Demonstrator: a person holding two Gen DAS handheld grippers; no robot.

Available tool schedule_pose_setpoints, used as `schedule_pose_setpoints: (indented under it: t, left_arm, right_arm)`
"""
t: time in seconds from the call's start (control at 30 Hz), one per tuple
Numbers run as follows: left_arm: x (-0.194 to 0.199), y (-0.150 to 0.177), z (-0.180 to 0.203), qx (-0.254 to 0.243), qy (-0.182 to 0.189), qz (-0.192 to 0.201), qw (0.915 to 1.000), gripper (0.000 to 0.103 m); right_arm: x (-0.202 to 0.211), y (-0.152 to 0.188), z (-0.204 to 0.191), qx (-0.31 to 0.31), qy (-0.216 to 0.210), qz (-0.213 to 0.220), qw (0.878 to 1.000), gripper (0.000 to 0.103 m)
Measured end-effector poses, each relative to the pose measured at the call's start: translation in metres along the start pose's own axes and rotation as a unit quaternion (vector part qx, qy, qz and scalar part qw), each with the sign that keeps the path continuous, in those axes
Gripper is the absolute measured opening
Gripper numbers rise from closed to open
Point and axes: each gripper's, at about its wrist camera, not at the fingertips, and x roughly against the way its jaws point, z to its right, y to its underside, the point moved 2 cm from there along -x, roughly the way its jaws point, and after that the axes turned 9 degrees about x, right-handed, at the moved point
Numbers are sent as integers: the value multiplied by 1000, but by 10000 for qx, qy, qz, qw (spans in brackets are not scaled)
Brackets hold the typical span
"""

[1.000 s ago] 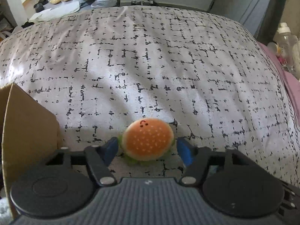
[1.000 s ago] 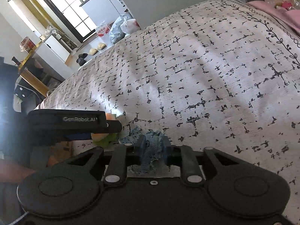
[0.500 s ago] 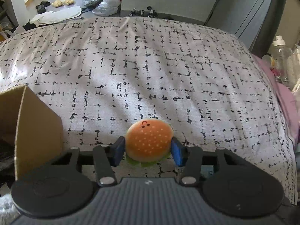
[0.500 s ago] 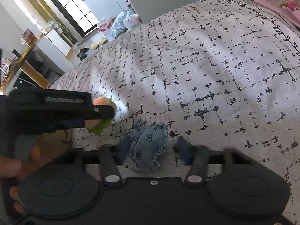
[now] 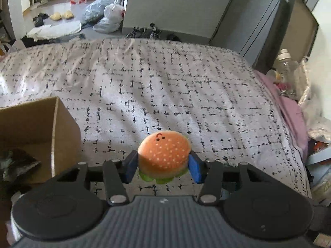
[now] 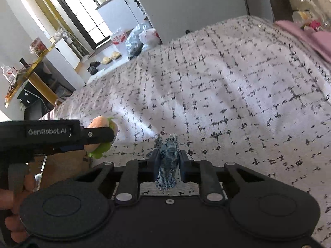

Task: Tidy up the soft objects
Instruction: 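Lift both plush toys and carry them over the box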

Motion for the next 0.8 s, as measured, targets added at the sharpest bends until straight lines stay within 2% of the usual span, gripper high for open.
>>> schedule_pose_setpoints:
  t: [0.4, 0.8]
  left_arm:
    - [60, 13, 13, -266, 340, 453, 9980, 51]
    - [101, 18, 3, -194, 570, 733, 9955, 51]
  right_arm:
    - [40, -7, -20, 138, 50, 350, 9993, 19]
    - [64, -12, -42, 348, 7, 566, 9978, 19]
